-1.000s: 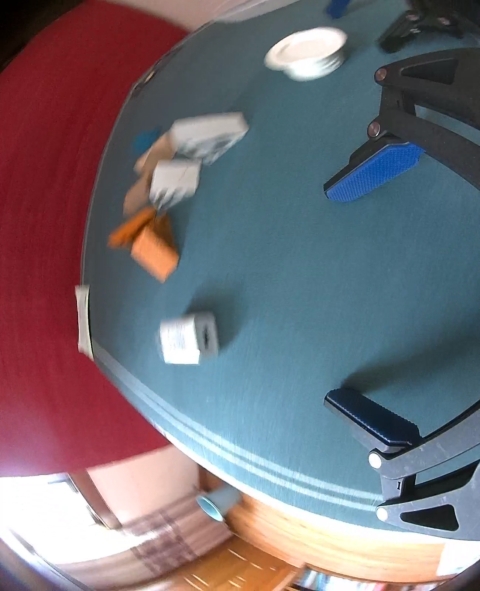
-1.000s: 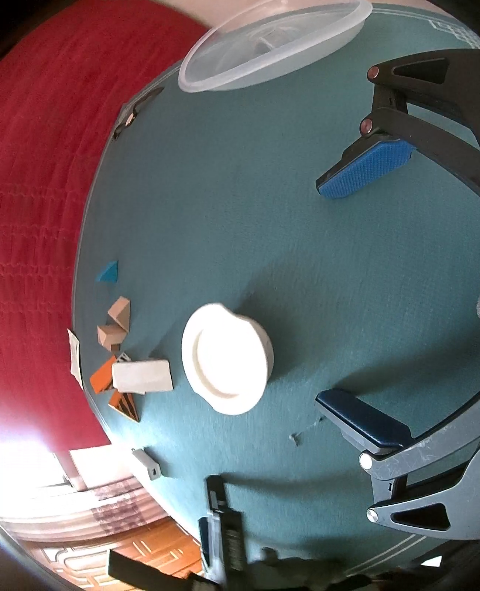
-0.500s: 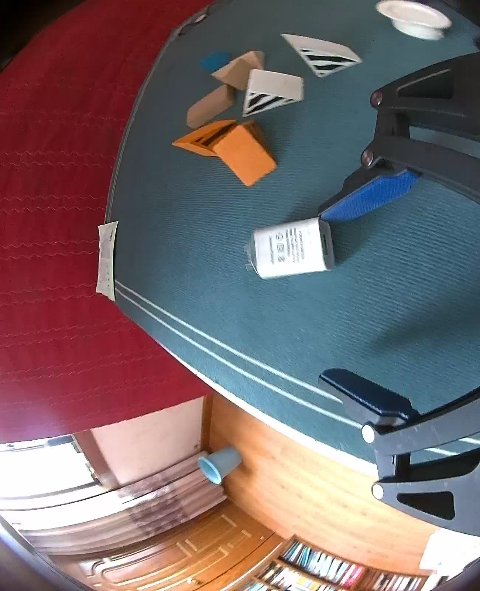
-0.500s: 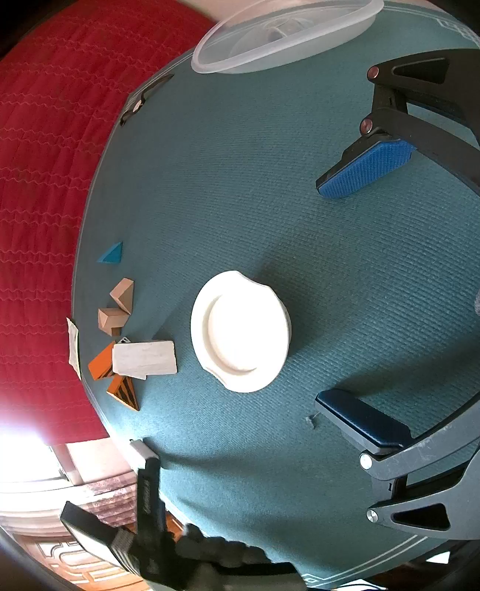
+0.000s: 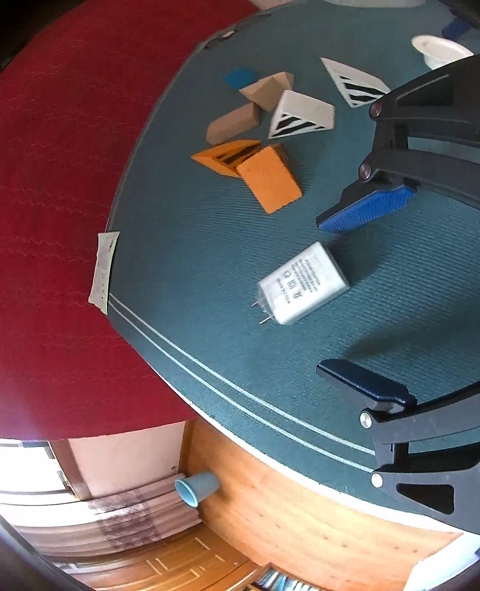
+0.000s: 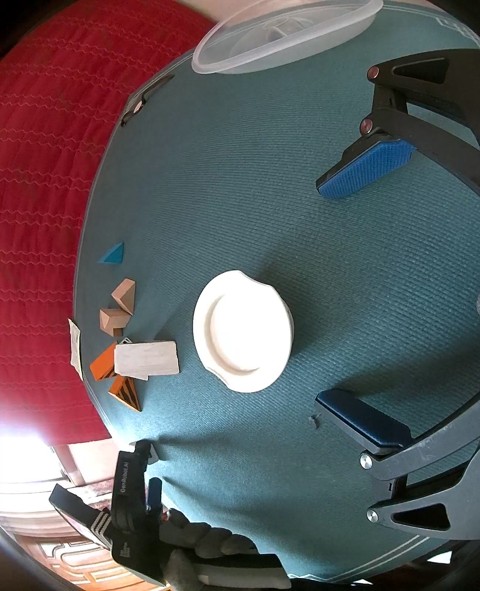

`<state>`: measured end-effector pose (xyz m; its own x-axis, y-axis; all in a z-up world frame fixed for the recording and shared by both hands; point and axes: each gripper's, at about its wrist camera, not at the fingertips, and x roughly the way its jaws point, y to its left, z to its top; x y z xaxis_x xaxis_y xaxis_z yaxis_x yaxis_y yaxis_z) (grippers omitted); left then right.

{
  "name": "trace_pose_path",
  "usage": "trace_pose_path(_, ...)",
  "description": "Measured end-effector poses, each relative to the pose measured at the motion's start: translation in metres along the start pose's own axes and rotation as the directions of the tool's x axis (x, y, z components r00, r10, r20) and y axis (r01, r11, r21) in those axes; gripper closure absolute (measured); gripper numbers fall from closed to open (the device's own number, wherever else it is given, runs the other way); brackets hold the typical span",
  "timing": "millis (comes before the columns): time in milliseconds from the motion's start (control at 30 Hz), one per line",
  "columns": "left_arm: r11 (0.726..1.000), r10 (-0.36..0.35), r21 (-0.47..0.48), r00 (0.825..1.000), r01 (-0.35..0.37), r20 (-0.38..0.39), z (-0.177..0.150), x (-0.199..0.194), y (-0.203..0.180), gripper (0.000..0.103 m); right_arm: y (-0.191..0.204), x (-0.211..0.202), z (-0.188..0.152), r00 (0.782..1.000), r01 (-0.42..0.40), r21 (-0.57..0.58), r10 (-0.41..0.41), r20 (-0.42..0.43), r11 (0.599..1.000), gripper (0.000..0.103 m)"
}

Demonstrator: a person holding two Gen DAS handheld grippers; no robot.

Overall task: Organize rigid objects
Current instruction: 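Close left gripper on white charger while right gripper grasps top white plate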

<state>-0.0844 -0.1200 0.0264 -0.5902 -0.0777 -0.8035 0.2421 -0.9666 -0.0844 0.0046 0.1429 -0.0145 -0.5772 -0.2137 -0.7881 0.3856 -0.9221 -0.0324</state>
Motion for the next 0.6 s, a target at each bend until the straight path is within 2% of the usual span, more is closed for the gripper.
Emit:
trace_pose_path(200, 0.998, -0.004, -0.065, 1.000, 0.003, -0.010, 0.012, 0.006, 0.004, 0.029, 0.000, 0.000, 0.002, 1.000, 0.001, 0.004, -0.001, 0.001, 1.000, 0.000)
trace_pose_path(267, 0.998, -0.005, -0.069, 1.000, 0.004, -0.012, 0.014, 0.009, 0.002, 0.038, 0.000, 0.001, 0.002, 1.000, 0.000, 0.005, 0.000, 0.001, 1.000, 0.000)
trace_pose_path(333, 0.997, -0.023, -0.075, 1.000, 0.022, -0.019, 0.013, 0.011, 0.001, 0.053, 0.000, 0.000, 0.003, 1.000, -0.003, 0.006, 0.003, 0.002, 1.000, 0.000)
trace_pose_path(400, 0.997, -0.017, -0.071, 1.000, 0.017, -0.003, 0.012, 0.010, 0.001, 0.064, 0.000, 0.000, 0.005, 1.000, -0.009, 0.007, 0.009, 0.006, 1.000, 0.002)
trace_pose_path(433, 0.997, -0.022, -0.072, 1.000, 0.022, 0.000, 0.012, 0.010, 0.001, 0.064, 0.001, 0.000, 0.006, 1.000, -0.011, 0.006, 0.011, 0.011, 1.000, 0.005)
trace_pose_path(467, 0.994, 0.003, -0.112, 1.000, -0.002, 0.010, 0.012, 0.010, 0.001, 0.064, 0.001, -0.001, 0.006, 1.000, -0.013, 0.005, 0.013, 0.014, 1.000, 0.005)
trace_pose_path(600, 0.994, -0.002, -0.110, 1.000, 0.004, 0.021, 0.010, 0.007, 0.001, 0.066, 0.003, 0.000, 0.011, 0.999, -0.033, 0.016, 0.033, 0.019, 0.999, 0.009)
